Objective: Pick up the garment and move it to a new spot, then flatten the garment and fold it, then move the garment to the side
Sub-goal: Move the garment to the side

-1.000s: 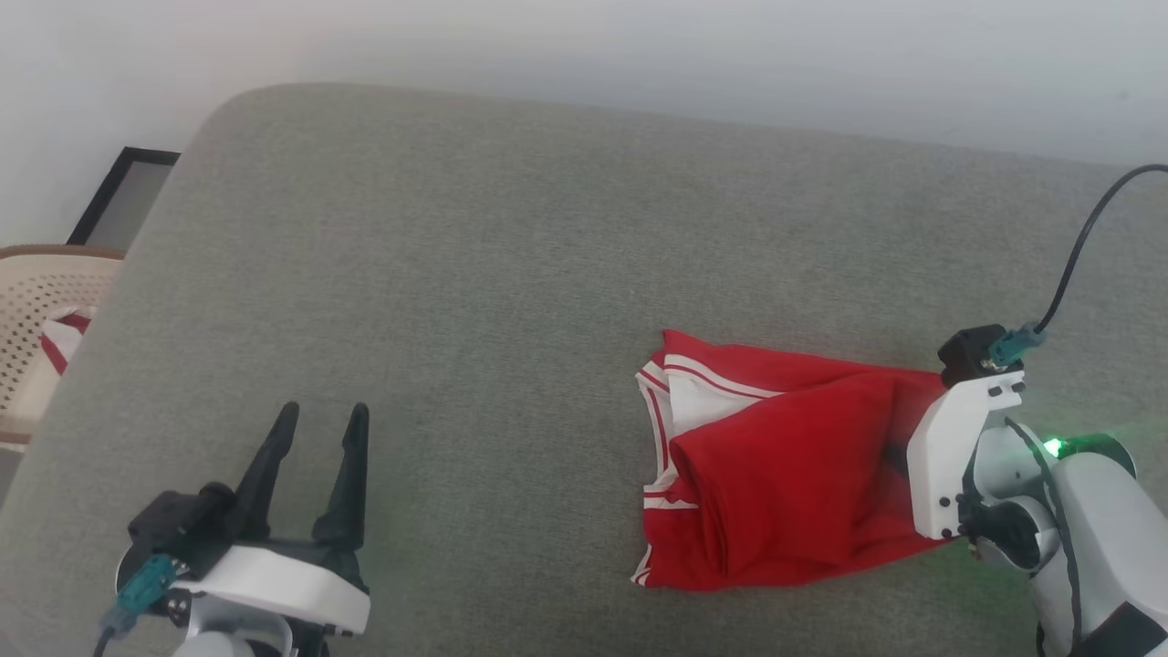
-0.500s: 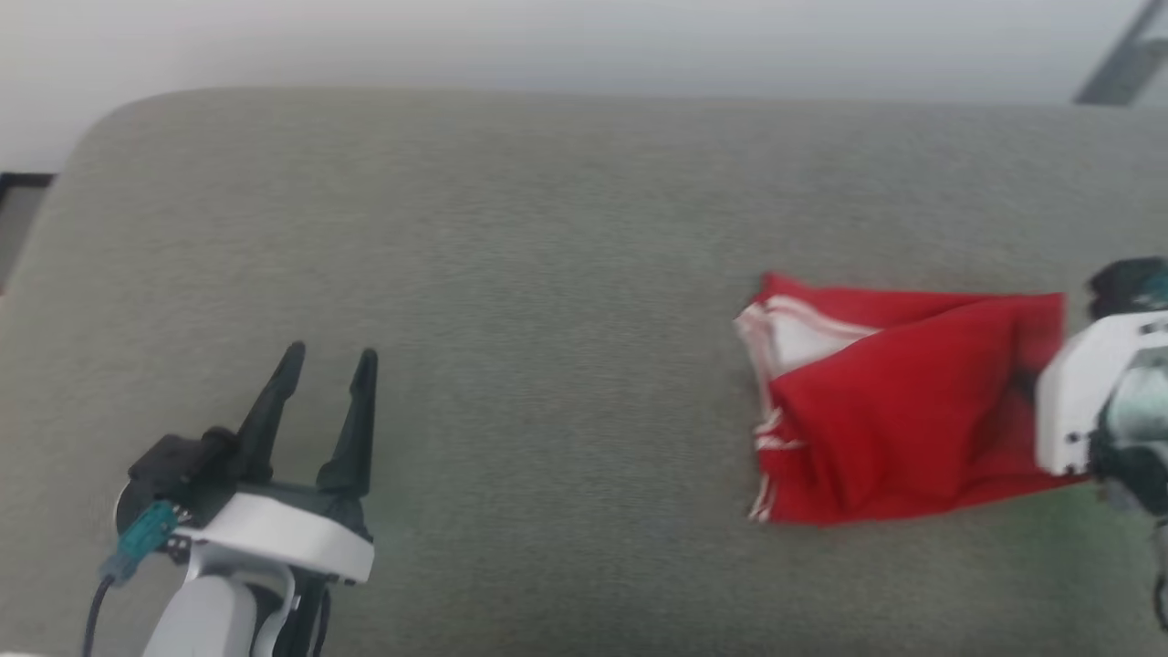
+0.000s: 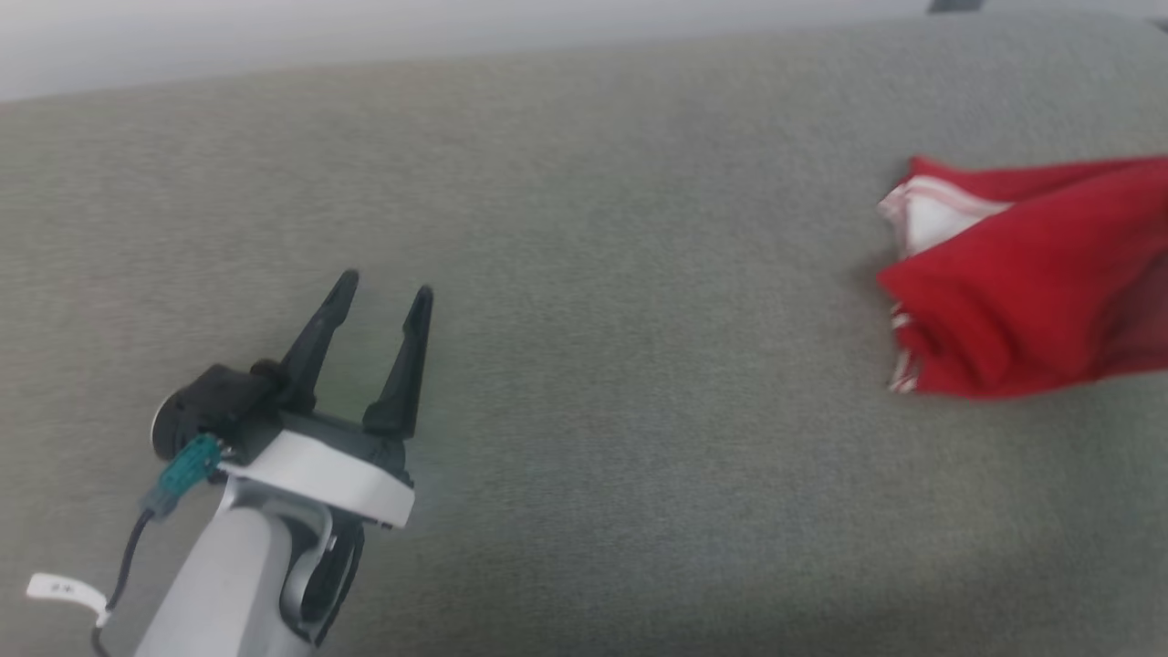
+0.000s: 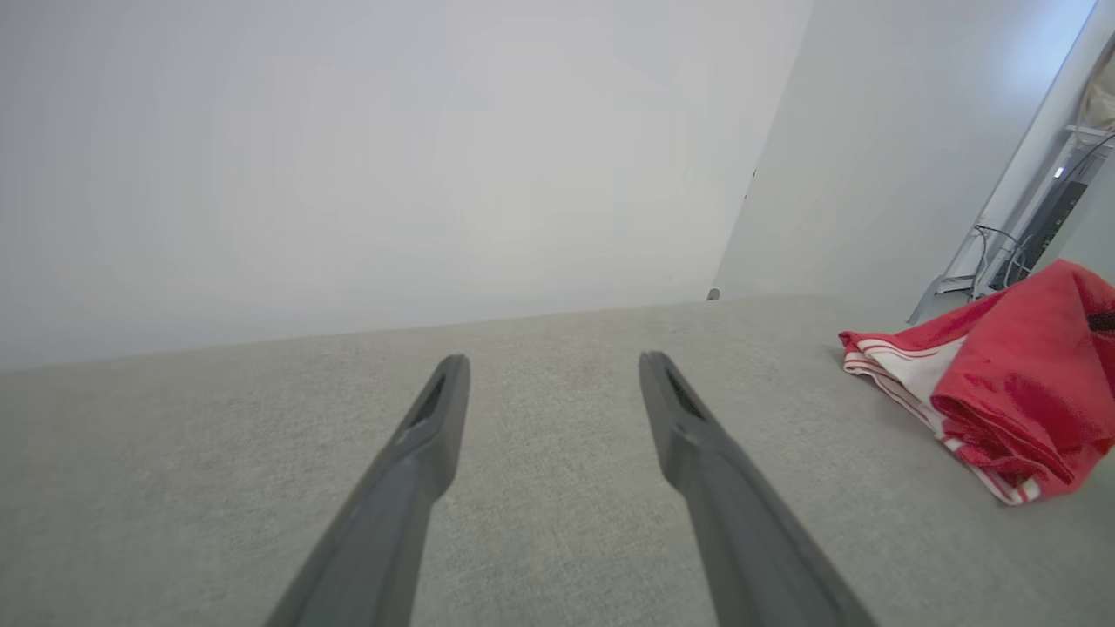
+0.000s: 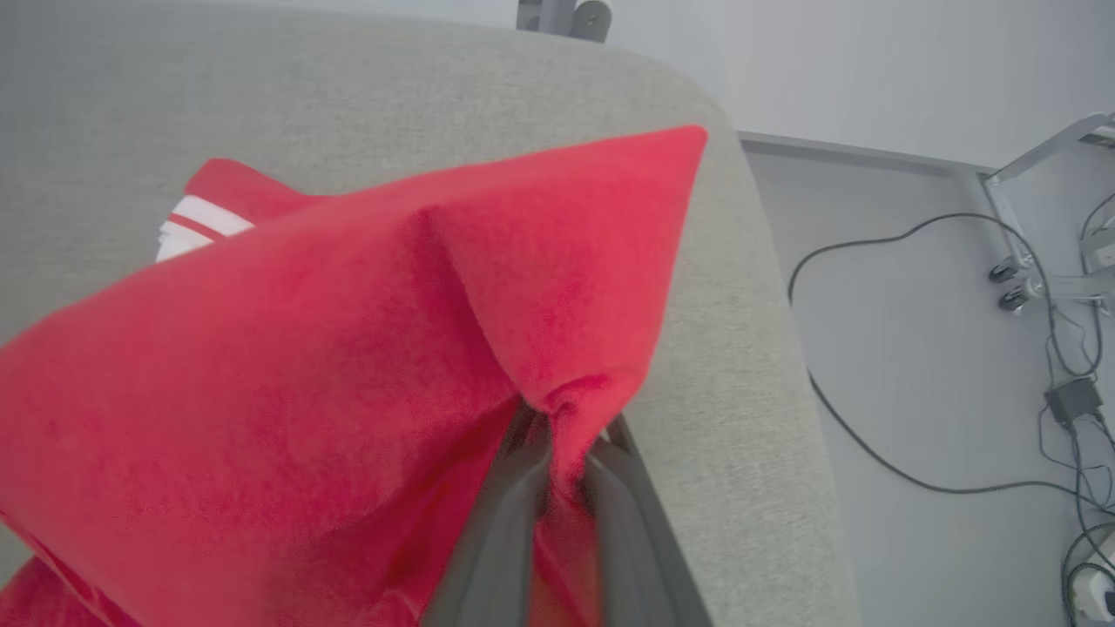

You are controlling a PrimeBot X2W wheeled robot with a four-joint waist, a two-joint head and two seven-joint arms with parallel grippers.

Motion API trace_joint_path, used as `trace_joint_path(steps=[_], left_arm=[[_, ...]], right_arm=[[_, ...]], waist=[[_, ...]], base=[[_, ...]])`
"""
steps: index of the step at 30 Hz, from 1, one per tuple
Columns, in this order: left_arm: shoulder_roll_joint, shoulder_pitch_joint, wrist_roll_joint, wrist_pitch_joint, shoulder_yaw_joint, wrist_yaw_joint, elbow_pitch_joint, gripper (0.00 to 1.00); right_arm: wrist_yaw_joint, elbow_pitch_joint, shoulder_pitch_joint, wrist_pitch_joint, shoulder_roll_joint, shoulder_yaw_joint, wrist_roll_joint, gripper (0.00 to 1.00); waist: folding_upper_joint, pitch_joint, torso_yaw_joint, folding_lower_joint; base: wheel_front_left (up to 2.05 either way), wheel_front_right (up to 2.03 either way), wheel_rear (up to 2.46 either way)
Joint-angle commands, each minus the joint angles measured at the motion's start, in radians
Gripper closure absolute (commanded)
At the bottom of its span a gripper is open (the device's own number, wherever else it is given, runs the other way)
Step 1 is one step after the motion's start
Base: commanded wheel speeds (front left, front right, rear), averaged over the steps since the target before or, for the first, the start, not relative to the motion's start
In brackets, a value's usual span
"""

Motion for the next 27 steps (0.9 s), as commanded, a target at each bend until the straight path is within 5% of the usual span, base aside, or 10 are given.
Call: trace_joint_path(steps=[1,17,27], left_arm=[[0.008,-0.026,0.004,-0.005,-0.010,-0.002,-0.001,0.00],[0.043,-0.186,-0.018,-0.005,-0.141,-0.002,0.005,0.00],[0.053,-0.246,-0.025,-0.005,-0.185,-0.003,0.015,0.00]], right_arm=[[-0.001,0.017,-0.031,-0.028,-0.016,0.005,-0.017,1.00],[-0.002,0.249,-0.234,-0.252,-0.104,0.111,-0.140,1.00],[-0.002,0.430,-0.333,-0.350,-0.076,0.144,-0.209,1.00]], waist=[[0.0000,0.032,-0.033,0.0000],[0.0000,0.171,-0.086,0.0000],[0.0000,0.225,-0.076,0.0000]], base=[[0.00,0.00,0.00],[0.00,0.00,0.00],[0.00,0.00,0.00]])
